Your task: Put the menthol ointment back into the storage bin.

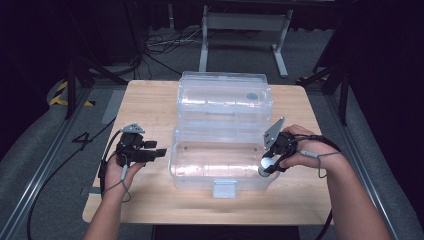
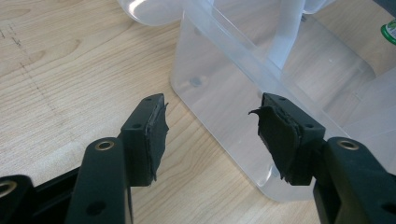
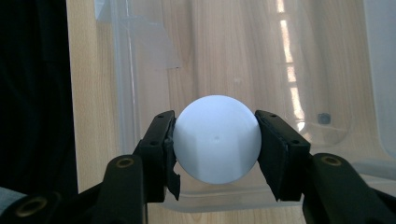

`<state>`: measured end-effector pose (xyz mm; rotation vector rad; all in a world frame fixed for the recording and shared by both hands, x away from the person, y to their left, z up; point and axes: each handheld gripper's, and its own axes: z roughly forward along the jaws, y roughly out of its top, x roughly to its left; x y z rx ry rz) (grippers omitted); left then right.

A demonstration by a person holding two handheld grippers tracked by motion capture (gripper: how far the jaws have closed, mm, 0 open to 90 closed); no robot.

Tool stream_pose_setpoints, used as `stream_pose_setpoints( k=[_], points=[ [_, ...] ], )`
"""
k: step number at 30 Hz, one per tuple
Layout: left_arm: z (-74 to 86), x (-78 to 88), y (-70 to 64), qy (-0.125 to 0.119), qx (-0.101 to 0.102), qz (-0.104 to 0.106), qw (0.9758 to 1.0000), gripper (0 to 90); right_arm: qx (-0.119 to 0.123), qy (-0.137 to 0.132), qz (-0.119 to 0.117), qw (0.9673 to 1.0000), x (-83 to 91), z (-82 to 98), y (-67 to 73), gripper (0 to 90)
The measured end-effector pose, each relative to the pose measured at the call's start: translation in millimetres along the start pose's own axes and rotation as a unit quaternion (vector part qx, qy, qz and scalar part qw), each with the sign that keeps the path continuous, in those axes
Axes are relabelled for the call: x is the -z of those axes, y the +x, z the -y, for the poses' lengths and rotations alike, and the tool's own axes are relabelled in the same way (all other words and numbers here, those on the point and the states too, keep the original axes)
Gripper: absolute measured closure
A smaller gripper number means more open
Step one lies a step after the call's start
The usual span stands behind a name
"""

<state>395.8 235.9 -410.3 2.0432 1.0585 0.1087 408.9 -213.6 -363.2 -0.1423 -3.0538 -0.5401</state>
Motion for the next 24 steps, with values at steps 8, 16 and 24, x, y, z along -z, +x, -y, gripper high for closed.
stream_pose_setpoints(
  k=[8, 16, 24],
  points=[
    [0.2, 0.0, 0.2, 0.000, 0.001, 0.001, 1.0000, 42.4, 0.000, 0.008, -0.002, 1.0000, -8.0, -0.3, -1.0, 50.7],
    [0.3, -0.3, 0.7, 0.001, 0.001, 0.002, 1.0000, 42.4, -0.005, 0.012, -0.003, 0.9999, -15.1, 0.1, -1.8, 50.7],
    [0.4, -0.1, 0.9, 0.002, 0.002, 0.001, 1.0000, 42.4, -0.005, 0.019, -0.006, 0.9998, -21.7, -0.2, -2.6, 50.7]
  ],
)
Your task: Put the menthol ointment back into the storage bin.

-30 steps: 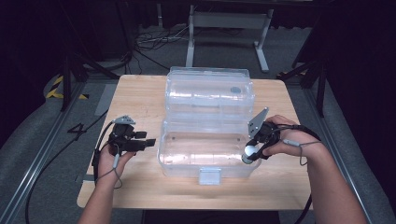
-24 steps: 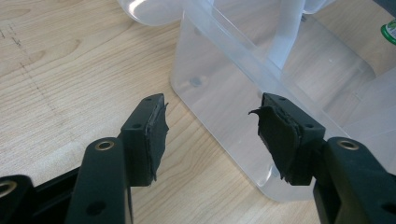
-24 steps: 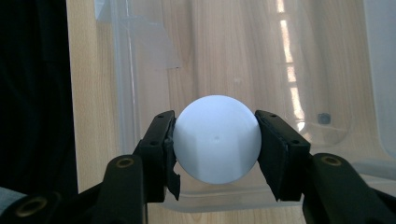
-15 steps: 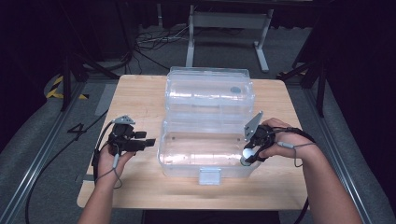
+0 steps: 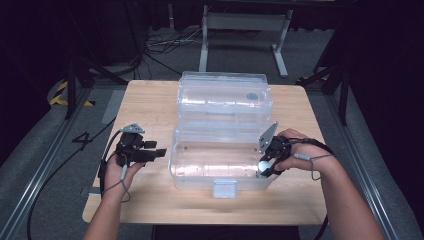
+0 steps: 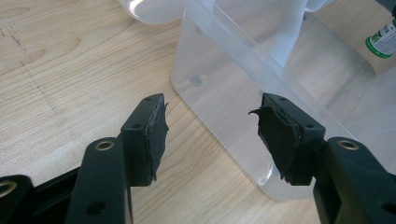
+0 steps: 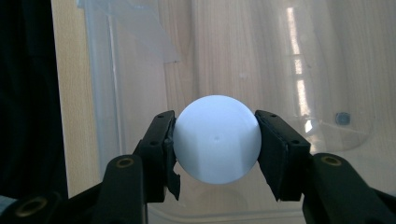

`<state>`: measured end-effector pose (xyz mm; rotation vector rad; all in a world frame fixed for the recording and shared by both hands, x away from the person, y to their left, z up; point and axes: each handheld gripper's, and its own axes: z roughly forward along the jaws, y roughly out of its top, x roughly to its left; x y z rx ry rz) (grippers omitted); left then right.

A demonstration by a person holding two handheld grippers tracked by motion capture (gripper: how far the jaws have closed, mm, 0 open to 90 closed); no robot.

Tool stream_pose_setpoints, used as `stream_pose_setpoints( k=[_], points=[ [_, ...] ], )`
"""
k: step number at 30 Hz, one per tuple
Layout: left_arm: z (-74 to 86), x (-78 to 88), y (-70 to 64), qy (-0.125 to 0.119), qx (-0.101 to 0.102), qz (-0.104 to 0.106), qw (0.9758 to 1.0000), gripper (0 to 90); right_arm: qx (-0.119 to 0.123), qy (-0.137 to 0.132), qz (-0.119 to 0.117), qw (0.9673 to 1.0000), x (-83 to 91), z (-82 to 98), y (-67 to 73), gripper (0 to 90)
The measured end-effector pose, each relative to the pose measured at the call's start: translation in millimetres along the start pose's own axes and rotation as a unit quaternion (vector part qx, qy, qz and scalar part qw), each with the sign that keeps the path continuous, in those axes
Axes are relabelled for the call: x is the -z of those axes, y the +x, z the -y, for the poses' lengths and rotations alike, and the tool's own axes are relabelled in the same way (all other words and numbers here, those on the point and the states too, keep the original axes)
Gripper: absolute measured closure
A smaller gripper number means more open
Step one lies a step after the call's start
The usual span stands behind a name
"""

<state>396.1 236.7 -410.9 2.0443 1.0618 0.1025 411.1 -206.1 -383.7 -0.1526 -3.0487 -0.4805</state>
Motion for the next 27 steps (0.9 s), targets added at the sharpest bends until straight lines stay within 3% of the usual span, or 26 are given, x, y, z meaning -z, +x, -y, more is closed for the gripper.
stream_pose_setpoints(
  k=[27],
  points=[
    [-0.1, -0.7, 0.2, 0.003, -0.001, 0.001, 1.0000, 41.8, 0.002, 0.038, -0.004, 0.9993, -14.7, -3.7, -2.4, 50.7]
  ],
)
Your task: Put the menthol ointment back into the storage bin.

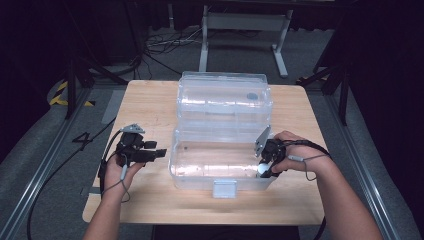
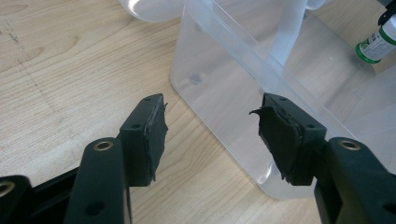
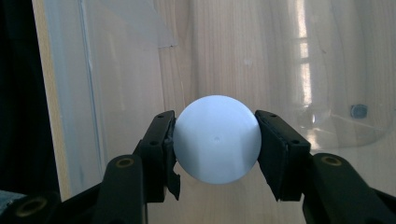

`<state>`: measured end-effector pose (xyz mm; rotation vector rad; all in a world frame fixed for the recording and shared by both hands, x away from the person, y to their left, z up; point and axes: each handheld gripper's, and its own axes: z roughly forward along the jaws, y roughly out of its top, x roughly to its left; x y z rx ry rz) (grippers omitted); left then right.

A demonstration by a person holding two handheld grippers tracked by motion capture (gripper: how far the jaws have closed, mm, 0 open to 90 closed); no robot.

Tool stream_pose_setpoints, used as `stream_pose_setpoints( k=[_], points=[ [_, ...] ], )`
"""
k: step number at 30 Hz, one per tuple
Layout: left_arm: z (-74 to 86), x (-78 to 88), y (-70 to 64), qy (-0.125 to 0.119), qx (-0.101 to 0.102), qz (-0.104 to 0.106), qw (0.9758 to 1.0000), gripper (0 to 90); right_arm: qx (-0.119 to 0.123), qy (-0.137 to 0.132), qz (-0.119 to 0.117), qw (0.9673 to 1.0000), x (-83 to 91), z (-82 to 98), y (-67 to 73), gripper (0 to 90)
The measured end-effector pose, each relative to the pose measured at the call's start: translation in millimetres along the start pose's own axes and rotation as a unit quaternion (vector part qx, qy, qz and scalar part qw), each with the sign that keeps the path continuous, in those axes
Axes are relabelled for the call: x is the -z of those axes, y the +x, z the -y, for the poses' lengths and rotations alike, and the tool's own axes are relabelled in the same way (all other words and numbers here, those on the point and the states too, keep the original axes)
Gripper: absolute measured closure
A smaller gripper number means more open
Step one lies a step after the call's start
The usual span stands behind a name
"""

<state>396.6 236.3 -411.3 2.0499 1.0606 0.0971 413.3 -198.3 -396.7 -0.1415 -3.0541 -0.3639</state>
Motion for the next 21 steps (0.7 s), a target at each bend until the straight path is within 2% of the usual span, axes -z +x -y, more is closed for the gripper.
stream_pose_setpoints(
  k=[10, 21],
  points=[
    [0.1, -0.1, -0.4, 0.001, 0.001, 0.001, 1.0000, 41.8, 0.000, 0.015, -0.001, 0.9999, -5.6, -2.9, -1.0, 50.7],
    [0.1, 0.1, -0.3, 0.001, 0.001, 0.001, 1.0000, 41.7, -0.001, 0.020, 0.000, 0.9998, -6.7, -3.4, -0.5, 50.6]
  ],
)
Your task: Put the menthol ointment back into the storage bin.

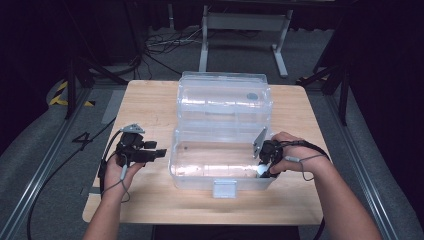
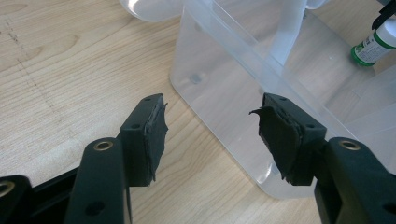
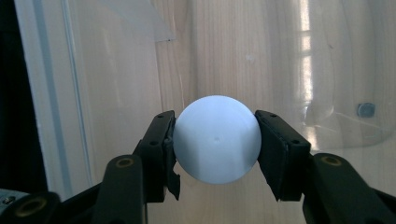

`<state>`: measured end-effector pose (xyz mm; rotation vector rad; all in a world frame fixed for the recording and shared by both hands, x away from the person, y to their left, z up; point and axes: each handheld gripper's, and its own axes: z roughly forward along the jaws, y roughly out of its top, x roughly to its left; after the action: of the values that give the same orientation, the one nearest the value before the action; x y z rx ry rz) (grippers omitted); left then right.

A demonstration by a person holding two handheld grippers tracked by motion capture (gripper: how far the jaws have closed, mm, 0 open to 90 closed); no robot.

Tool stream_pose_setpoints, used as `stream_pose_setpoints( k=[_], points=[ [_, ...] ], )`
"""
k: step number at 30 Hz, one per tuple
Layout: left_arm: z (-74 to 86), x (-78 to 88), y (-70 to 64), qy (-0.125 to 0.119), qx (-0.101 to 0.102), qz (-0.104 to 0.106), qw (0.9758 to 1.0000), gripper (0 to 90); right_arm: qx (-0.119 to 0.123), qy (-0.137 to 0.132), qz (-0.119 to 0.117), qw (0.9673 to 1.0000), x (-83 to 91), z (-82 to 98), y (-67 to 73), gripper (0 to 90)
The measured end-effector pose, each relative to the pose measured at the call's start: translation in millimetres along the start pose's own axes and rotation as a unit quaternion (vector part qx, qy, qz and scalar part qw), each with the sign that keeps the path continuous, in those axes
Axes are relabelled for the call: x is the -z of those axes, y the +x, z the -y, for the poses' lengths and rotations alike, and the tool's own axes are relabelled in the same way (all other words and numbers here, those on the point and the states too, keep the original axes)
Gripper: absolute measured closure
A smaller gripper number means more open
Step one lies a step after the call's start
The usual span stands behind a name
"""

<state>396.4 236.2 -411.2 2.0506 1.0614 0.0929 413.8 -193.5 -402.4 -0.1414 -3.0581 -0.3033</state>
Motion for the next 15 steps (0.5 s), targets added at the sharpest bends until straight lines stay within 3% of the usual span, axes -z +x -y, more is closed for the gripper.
stream_pose_setpoints(
  k=[15],
  points=[
    [0.5, 0.3, 1.3, -0.002, 0.003, -0.003, 1.0000, 41.8, 0.000, 0.002, 0.002, 1.0000, -0.4, 0.4, 0.0, 50.3]
  ],
)
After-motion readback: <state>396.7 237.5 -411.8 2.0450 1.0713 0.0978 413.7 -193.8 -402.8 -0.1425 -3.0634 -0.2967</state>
